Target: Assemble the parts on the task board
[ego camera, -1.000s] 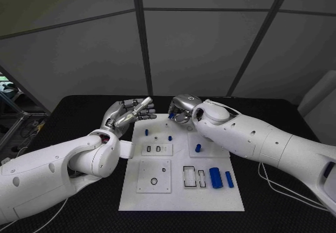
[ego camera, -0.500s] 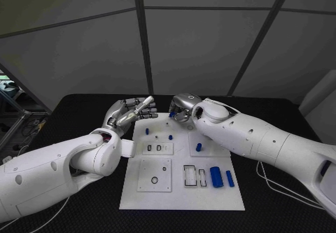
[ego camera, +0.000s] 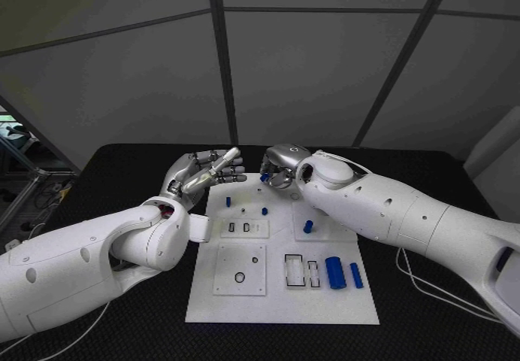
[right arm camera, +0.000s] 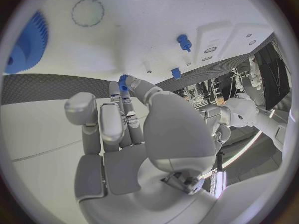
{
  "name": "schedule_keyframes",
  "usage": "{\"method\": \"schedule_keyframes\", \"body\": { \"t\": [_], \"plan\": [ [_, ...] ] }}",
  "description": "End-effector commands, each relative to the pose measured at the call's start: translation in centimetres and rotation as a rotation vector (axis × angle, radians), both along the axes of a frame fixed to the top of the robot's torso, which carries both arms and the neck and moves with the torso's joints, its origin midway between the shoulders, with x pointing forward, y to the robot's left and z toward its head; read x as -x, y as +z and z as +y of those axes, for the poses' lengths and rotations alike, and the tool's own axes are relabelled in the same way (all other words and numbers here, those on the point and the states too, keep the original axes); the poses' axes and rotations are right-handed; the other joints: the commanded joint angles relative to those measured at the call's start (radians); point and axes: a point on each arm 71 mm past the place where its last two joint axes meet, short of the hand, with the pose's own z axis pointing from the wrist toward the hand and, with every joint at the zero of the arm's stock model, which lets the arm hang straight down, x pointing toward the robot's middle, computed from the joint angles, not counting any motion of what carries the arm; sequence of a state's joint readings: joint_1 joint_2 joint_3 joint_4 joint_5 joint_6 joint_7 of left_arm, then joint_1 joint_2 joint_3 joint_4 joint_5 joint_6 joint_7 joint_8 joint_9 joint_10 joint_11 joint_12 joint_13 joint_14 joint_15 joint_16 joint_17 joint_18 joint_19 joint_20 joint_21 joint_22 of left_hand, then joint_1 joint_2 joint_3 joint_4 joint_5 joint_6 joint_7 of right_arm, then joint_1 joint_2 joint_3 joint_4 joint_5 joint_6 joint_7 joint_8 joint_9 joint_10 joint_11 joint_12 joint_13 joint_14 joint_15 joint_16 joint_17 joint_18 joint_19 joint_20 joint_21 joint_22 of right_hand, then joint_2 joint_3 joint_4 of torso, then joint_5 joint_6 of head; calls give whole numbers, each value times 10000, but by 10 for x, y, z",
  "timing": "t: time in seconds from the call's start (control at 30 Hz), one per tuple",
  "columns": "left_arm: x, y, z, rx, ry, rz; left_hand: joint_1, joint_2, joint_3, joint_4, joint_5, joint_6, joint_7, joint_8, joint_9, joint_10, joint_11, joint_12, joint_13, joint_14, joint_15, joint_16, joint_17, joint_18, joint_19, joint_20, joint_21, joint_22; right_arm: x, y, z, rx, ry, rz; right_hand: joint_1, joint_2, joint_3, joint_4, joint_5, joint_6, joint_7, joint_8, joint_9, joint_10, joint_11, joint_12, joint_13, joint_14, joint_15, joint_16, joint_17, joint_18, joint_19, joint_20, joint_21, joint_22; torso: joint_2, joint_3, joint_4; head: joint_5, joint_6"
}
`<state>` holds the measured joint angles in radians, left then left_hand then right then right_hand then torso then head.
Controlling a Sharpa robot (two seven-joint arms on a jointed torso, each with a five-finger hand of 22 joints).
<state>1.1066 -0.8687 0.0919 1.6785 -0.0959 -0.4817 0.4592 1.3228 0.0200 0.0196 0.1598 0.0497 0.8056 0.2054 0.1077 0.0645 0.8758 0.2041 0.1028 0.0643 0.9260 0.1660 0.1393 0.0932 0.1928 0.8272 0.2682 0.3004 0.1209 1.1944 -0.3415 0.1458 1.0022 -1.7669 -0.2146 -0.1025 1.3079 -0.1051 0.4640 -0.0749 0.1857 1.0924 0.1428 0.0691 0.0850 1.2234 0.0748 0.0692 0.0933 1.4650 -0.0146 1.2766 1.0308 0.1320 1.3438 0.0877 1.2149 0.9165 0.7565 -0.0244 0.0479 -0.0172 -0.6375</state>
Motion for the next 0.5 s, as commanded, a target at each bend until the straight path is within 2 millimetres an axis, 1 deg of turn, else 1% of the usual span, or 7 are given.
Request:
{"method": "schedule_keyframes", "body": {
  "t": [0.03, 0.23, 0.4, 0.43, 0.5],
  "plan": [
    [0, 2, -2, 11, -178, -87, 87, 52, -40, -47, -19, -59, 416, -42, -11, 11, 40, -68, -14, -41, 22, -34, -11, -128, 22, 15, -54, -9, 1, -2, 2, 158, 246, 195, 1, -102, 4, 58, -24, -53, 4, -22, 1, -69, 13, -46, -9, 278, 62, 51, 4, -193, 2, 57, 52, 8, 1, 0, 3, -1, -8],
    [0, 2, -2, 8, -183, -73, 88, 54, -41, -49, -18, -58, 417, -47, -11, 8, 42, -74, -14, -43, 23, -40, -11, -128, 21, 16, -56, -11, 2, -2, 3, 138, 270, 168, -5, -118, -6, 62, -21, -57, -1, -20, 3, -68, 12, -40, -6, 277, 64, 54, 4, -192, -5, 62, 56, 7, 3, -2, 3, 3, -8],
    [0, 1, -3, 6, -189, -61, 88, 54, -41, -49, -18, -58, 417, -47, -11, 8, 42, -74, -14, -43, 23, -40, -11, -128, 21, 16, -56, -11, 1, -2, 3, 161, 271, 204, -32, -172, -30, 81, -28, -132, 3, -40, -6, -168, 30, -61, -19, 264, 78, 47, -24, -185, -37, 75, 60, -6, 7, -13, 13, -2, -20],
    [0, 1, -3, 6, -190, -60, 88, 54, -41, -49, -18, -58, 417, -47, -11, 8, 42, -74, -14, -43, 23, -40, -11, -128, 21, 16, -56, -11, 1, -2, 3, 178, 254, 228, -63, -209, -46, 103, -36, -256, 34, -75, -31, -275, 55, -78, -38, 261, 103, 55, -19, -180, -65, 86, 54, -26, 6, -12, 11, -1, -22],
    [0, 1, -3, 6, -192, -57, 88, 54, -41, -49, -18, -58, 417, -47, -11, 8, 42, -74, -14, -43, 23, -40, -11, -128, 21, 16, -56, -11, 1, -3, 3, 201, 216, 257, -141, -333, -101, 150, -62, -865, 82, -91, -157, -691, 129, -92, -108, 207, 160, -41, -202, -142, -206, 129, -61, -239, 6, -9, 7, 8, -26]
  ]
}}
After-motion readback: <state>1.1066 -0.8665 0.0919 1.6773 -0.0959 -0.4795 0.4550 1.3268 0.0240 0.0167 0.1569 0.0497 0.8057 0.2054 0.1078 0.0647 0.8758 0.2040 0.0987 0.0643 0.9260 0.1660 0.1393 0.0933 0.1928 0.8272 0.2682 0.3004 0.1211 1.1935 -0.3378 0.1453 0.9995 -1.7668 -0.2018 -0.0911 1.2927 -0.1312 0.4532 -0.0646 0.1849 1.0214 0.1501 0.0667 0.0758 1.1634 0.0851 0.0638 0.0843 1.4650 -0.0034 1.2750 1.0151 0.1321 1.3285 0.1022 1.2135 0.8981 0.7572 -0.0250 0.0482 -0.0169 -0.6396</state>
